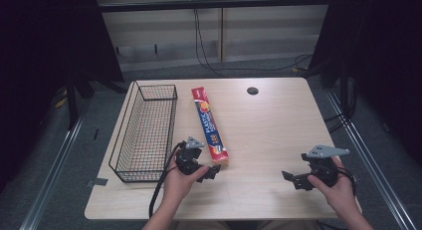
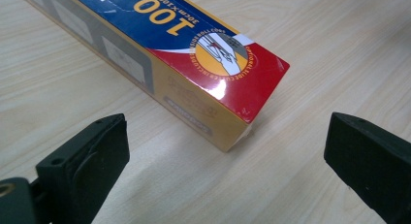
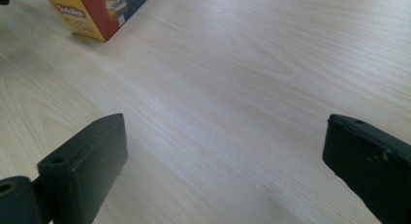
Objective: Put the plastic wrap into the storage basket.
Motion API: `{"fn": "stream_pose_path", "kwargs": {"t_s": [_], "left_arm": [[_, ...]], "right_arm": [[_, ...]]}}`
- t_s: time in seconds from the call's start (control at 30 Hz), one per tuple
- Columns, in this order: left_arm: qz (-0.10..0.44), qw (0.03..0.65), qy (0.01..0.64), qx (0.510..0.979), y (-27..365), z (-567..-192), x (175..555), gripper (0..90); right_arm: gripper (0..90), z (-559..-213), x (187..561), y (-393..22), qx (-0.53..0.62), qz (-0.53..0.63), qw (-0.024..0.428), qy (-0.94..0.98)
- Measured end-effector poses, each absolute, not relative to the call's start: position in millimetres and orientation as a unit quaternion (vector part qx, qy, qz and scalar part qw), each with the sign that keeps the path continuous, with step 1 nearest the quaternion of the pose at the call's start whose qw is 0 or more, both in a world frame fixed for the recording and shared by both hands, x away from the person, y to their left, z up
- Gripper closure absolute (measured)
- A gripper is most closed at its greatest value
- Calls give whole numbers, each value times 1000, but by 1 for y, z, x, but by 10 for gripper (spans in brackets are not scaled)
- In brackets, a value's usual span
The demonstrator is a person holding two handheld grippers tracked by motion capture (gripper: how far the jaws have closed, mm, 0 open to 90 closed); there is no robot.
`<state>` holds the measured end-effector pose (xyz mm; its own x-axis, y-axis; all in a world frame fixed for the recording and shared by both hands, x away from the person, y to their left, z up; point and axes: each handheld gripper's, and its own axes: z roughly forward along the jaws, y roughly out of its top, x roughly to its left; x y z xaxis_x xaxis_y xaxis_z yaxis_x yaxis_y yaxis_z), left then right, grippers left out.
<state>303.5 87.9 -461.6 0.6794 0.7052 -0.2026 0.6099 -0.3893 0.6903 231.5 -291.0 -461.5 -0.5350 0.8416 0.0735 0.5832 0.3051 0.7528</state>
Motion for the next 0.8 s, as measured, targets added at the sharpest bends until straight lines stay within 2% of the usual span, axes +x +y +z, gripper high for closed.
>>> {"fn": "stream_pose_path", "kwargs": {"t_s": [0.8], "left_arm": [[61, 354, 490, 795, 74, -436, 347, 34]], "right_arm": [[26, -460, 234, -289, 440, 368, 200, 794]]}}
